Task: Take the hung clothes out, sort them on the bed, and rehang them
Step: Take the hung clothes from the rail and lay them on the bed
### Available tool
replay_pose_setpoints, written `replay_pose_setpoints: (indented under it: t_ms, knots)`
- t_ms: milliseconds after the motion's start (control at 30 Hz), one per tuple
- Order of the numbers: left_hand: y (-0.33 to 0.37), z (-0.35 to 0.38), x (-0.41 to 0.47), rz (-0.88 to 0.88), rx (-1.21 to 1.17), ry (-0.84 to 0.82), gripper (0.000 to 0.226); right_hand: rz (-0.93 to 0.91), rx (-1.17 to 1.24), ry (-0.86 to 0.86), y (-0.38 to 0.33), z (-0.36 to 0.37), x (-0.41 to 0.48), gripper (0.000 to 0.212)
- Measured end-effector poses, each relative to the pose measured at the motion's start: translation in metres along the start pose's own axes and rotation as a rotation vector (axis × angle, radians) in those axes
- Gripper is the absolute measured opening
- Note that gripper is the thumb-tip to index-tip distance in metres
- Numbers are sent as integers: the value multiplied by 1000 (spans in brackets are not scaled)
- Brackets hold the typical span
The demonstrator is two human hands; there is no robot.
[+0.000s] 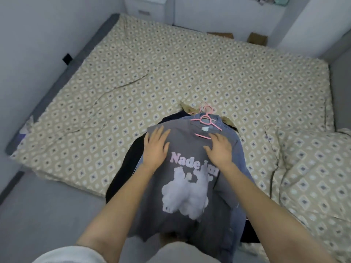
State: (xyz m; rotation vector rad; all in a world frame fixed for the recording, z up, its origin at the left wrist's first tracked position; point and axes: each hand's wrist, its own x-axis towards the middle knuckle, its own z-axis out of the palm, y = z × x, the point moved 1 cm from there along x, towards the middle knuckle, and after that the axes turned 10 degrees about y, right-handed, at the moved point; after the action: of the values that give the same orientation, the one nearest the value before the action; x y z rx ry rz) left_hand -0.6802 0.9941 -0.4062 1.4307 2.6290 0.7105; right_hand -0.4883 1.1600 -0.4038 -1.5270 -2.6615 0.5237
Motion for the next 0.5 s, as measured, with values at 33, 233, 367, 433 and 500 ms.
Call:
replay_pose_setpoints:
  t_ms: [33, 233, 367, 433, 500]
  knots:
    - [0, -12, -18, -29, 19, 21, 49, -50, -5, 0, -8, -3, -11, 61]
    - [0, -83, -135, -239, 84, 163, 52, -349, -43, -21, -71, -25, -84, 64]
    - [-11, -131, -219, -402, 146, 271, 51, -584, -23, -16, -129, -27, -141, 65]
    - [-19, -156, -264, -488, 184, 331, 51, -692, -30, -44, -160, -22, -175, 65]
    - [-27, -179, -313, -577, 222, 381, 52, -800, -27, -83, -191, -14, -214, 64]
